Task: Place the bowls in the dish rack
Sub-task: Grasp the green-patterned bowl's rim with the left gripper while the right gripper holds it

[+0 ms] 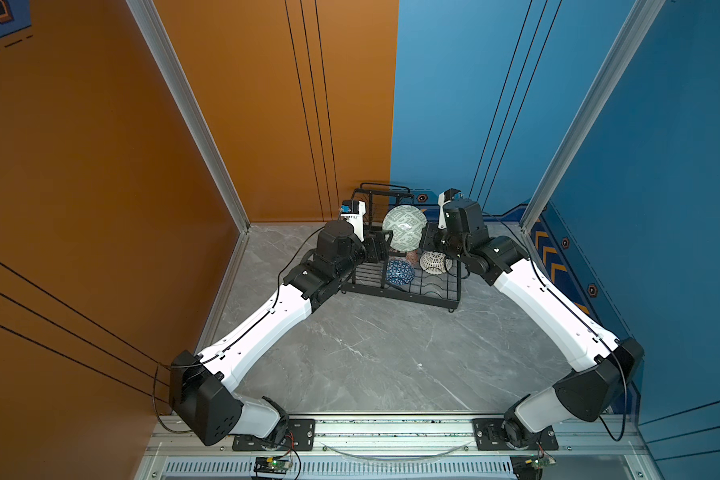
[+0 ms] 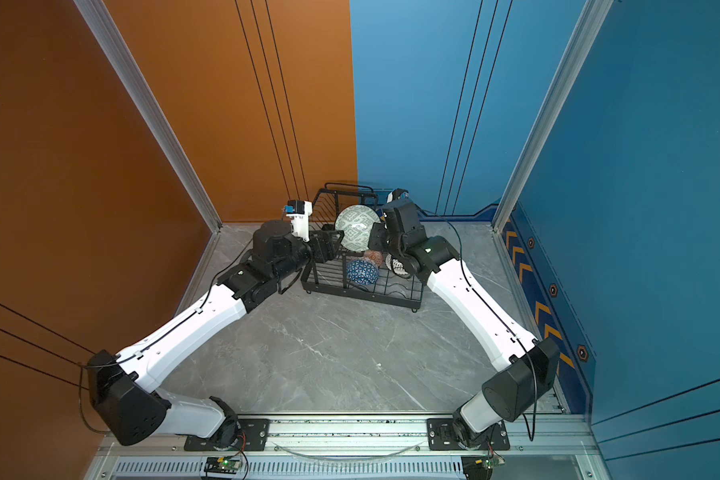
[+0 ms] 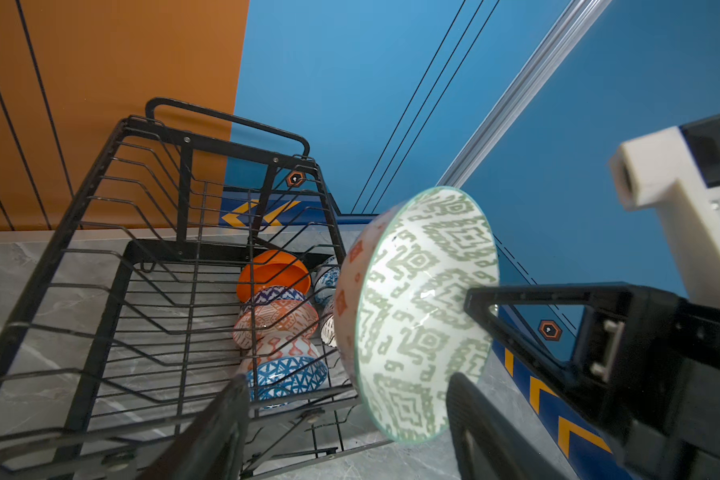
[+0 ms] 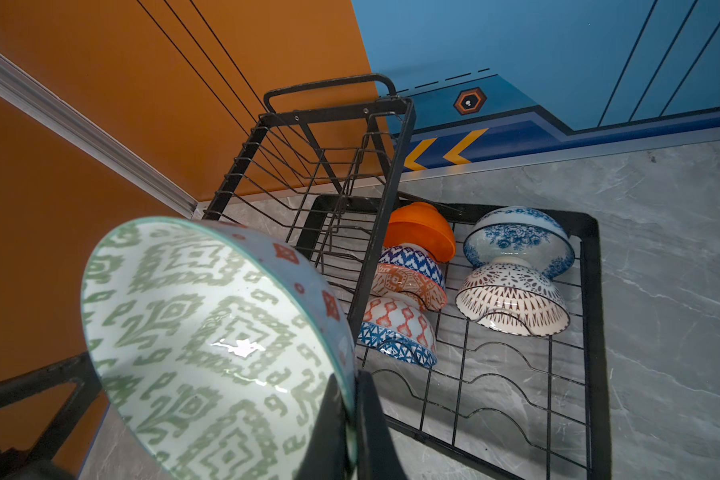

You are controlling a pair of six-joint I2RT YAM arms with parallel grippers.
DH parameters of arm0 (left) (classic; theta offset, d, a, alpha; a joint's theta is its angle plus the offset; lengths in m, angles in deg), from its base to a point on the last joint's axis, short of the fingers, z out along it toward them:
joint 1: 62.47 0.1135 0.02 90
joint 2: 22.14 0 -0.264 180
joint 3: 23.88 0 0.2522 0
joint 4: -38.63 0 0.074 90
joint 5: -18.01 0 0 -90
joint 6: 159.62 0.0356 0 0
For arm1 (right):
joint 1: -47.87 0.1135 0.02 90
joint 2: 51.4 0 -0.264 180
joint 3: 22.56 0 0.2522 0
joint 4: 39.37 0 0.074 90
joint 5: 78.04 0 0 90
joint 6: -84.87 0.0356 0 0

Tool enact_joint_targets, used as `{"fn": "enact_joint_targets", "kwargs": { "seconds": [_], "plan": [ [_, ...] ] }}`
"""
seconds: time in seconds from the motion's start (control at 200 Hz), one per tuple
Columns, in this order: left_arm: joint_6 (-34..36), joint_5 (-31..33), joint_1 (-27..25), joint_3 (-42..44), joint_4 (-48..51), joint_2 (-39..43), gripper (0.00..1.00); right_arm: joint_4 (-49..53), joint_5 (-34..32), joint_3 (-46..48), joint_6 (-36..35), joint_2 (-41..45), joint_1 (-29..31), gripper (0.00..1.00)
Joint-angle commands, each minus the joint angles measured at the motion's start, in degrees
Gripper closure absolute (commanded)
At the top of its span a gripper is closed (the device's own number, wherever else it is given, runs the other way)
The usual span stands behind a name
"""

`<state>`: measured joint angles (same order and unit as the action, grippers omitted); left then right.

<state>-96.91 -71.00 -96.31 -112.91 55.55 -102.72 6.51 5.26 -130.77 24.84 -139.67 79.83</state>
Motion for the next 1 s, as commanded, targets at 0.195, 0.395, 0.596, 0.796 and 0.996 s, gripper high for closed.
{"fn": "enact_joint_targets", "kwargs": {
  "seconds": [0.195,0.395,0.596,0.796,0.996],
  "plan": [
    [-2.1,-2.7,2.1,0.7,-2.6,0.6,0.36,-5.5,0.1,-1.9,0.6,1.1,2.1,1.0],
    [-2.9,-3.7,2.6,0.3,-2.7,-0.4,0.41,-7.7,-1.5,-1.2,0.3,1.2,4.0,1.0],
    [-3.5,-4.0,3.3,0.9,-3.0,-0.8,0.51,-10.8,-3.5,0.3,-0.3,1.7,6.0,1.0],
    [-3.9,-4.3,3.6,1.0,-3.2,-1.1,0.74,-12.0,-4.4,0.9,-0.2,1.4,7.0,1.0],
    [-3.9,-3.3,4.0,2.0,-3.4,-0.5,0.9,-11.9,-4.4,0.9,0.1,1.2,7.0,0.94]
  ]
}}
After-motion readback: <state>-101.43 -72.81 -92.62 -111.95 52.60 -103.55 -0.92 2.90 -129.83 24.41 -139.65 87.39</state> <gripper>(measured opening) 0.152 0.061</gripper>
